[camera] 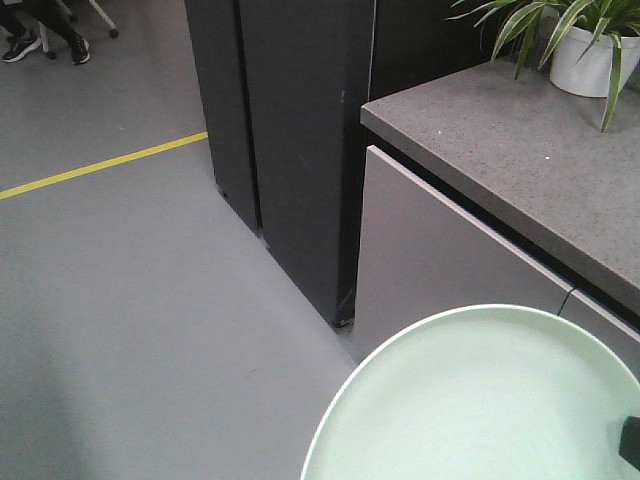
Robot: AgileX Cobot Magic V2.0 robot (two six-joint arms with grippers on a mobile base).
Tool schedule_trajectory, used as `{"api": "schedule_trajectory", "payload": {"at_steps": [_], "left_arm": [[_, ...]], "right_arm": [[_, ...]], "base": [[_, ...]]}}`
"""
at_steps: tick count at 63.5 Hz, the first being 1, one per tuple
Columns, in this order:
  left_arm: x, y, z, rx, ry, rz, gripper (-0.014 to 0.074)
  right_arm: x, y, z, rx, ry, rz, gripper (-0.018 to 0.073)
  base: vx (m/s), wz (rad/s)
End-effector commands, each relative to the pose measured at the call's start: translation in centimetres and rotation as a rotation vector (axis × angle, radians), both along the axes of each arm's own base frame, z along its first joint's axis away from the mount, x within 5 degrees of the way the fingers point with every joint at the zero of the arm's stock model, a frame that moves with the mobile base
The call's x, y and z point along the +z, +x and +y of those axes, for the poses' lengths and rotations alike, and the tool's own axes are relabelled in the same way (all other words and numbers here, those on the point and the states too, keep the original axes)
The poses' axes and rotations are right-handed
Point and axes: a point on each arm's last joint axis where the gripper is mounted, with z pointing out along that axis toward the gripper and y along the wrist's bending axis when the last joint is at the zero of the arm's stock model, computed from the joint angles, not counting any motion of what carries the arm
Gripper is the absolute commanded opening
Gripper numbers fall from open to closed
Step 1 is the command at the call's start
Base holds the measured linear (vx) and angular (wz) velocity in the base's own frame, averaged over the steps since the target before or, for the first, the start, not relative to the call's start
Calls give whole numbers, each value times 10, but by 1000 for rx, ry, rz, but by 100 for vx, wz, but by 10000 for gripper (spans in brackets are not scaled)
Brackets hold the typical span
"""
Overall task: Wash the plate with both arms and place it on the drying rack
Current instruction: 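Keep holding the plate while driving past the dark cabinets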
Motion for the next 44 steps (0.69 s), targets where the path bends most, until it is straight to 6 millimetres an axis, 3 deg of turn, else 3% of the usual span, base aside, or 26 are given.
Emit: {"api": "schedule_trajectory", "payload": {"at_steps": [1, 44], "left_arm": [[16, -3, 0, -4, -12, -115, -6], [16, -3, 0, -4, -12, -115, -6]], "right_arm": [[12, 3, 0, -23, 50, -62, -1], [12, 3, 0, -23, 50, -62, -1]], "base": [[0, 0], [1, -3]]}}
